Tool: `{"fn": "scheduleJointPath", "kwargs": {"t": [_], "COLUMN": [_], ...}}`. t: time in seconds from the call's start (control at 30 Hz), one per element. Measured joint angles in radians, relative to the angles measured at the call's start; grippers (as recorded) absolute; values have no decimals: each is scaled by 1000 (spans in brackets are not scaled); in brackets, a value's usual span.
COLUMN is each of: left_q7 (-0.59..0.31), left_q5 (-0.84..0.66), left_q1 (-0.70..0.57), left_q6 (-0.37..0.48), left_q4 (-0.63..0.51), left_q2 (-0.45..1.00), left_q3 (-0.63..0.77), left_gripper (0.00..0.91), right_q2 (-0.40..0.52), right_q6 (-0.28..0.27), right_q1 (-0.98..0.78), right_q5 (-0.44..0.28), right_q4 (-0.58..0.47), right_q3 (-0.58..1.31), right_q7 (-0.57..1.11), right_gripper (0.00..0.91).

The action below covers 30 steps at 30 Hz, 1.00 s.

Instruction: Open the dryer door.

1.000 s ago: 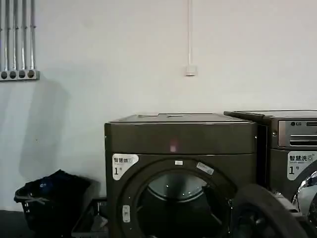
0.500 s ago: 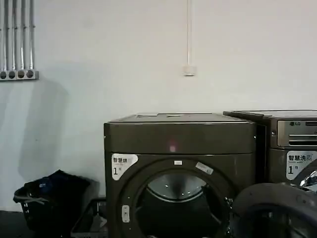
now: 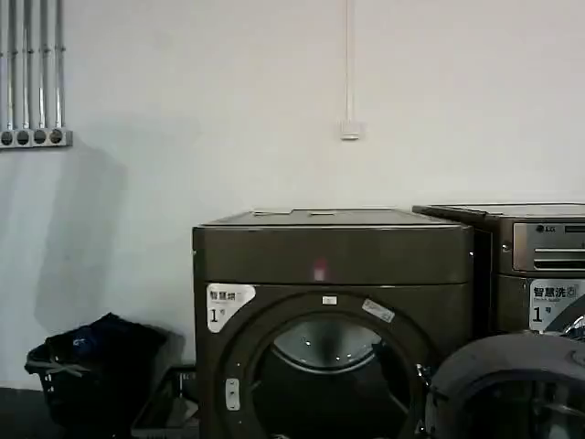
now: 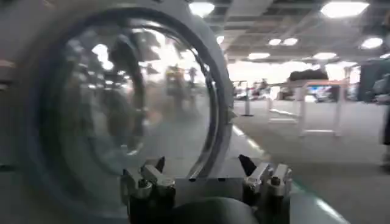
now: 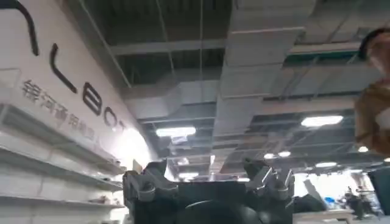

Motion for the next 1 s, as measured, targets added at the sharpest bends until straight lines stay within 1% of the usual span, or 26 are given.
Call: {"fn": "scheduleJointPath", "kwargs": {"t": [0.13, 0.33, 0.53, 0.7, 0.8, 1.0], "left_q7": [-64, -139, -226, -290, -321, -368], "left_q5": [20, 4, -41, -50, -48, -69], "left_q1": [53, 153, 260, 362, 424, 538], "left_q6": [34, 125, 198, 241, 259, 322], "left_q4": [-70, -164, -255, -324, -359, -420], "left_q2": [90, 211, 320, 406, 446, 514], "left_q3": [-66, -183, -318, -424, -485, -600], "left_gripper": [907, 907, 907, 907, 907, 907], "right_q2": [-11, -30, -55, -67, -76, -95], "right_q6": [-6, -10, -11, -9, -9, -10], "right_q1": [14, 31, 32, 36, 40, 49], "right_q5": [-4, -72, -82, -86, -88, -93], "right_q4": [12, -4, -28, -45, -44, -42], "right_q3": [2, 14, 21, 9, 1, -9], "right_q7": [-15, -47, -50, -56, -58, -61], "right_gripper": [907, 907, 907, 907, 907, 907]}}
